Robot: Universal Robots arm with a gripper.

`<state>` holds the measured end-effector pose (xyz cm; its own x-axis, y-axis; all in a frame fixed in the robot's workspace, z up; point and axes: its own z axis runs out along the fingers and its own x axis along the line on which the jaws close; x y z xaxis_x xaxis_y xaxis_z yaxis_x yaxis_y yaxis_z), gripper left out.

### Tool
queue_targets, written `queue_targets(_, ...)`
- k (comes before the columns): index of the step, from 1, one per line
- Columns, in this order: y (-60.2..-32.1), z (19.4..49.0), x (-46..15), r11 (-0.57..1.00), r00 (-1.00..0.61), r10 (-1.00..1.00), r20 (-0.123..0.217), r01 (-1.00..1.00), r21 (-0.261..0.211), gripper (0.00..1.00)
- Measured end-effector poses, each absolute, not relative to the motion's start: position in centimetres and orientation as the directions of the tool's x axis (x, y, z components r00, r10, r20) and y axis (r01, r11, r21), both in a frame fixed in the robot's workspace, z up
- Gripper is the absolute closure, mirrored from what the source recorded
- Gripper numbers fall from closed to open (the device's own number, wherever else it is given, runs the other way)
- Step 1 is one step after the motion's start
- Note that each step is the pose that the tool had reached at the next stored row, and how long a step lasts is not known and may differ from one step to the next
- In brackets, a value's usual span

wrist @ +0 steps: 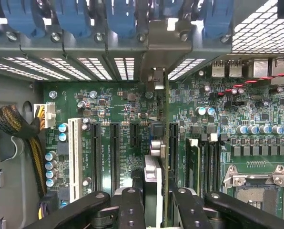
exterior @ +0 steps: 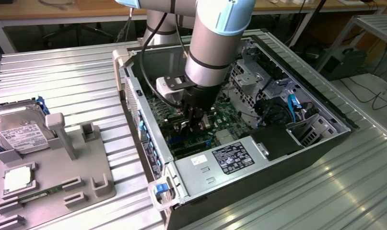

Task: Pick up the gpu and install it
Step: 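Insert the gpu into the slot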

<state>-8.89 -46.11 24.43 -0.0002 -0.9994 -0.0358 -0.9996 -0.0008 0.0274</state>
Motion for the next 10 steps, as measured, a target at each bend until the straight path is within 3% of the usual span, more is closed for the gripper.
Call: queue_targets(10, -46.08, 24.44, -8.77, -0.001, 0.0, -0.999, -0.035, -1.0, 0.028, 0.72)
